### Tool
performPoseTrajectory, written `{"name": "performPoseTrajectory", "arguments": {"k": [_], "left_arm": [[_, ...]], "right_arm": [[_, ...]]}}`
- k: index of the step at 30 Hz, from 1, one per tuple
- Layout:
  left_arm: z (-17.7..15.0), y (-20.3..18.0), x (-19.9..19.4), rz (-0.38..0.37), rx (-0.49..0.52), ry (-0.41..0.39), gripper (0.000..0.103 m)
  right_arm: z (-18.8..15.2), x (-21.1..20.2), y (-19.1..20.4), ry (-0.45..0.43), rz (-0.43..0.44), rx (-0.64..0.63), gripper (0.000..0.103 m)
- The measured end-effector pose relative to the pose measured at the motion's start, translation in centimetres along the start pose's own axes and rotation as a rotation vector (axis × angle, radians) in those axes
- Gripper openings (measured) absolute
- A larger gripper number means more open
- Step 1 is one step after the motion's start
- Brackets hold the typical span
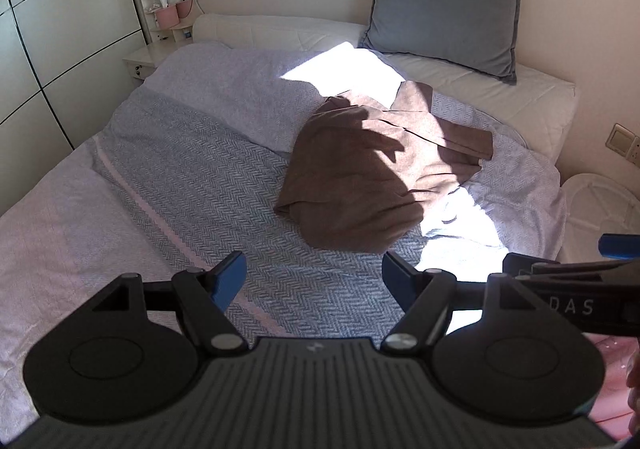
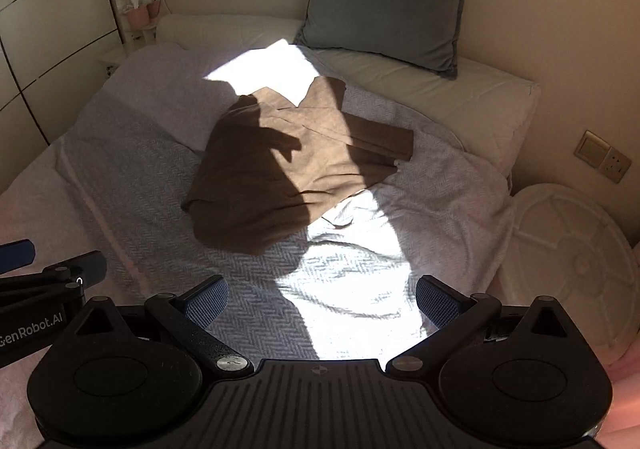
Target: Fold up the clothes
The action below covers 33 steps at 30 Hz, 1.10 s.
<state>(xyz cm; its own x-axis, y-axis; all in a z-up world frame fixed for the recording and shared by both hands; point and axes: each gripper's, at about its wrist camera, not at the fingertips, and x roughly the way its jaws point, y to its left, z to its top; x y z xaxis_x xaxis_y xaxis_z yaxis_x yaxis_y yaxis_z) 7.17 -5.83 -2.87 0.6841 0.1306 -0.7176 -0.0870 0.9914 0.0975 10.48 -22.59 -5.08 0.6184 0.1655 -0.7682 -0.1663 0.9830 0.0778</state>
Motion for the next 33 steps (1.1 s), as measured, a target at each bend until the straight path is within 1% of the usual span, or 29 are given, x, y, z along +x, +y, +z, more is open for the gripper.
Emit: {"name": "performPoseTrajectory", "arguments": {"k": [8,18,33], "left_arm": [[2.1,-1.4,2.6,0.025,-0.031,0.019,0.072],[3.8,-2.1,5.6,0.046,-0.056,0.058,0.072],[5.6,-1.9,10.9,0.070,-0.093,0.119,0.072]], "right_arm": [[2.5,2.7,-1.4,0.016,0.030,-0.043,0.102],[4.6,5.8,-2.4,0.054,0.053,-0.077,0.102],[7.3,11.4,-2.7,0.121,0.085,-0.108,0.102]]}}
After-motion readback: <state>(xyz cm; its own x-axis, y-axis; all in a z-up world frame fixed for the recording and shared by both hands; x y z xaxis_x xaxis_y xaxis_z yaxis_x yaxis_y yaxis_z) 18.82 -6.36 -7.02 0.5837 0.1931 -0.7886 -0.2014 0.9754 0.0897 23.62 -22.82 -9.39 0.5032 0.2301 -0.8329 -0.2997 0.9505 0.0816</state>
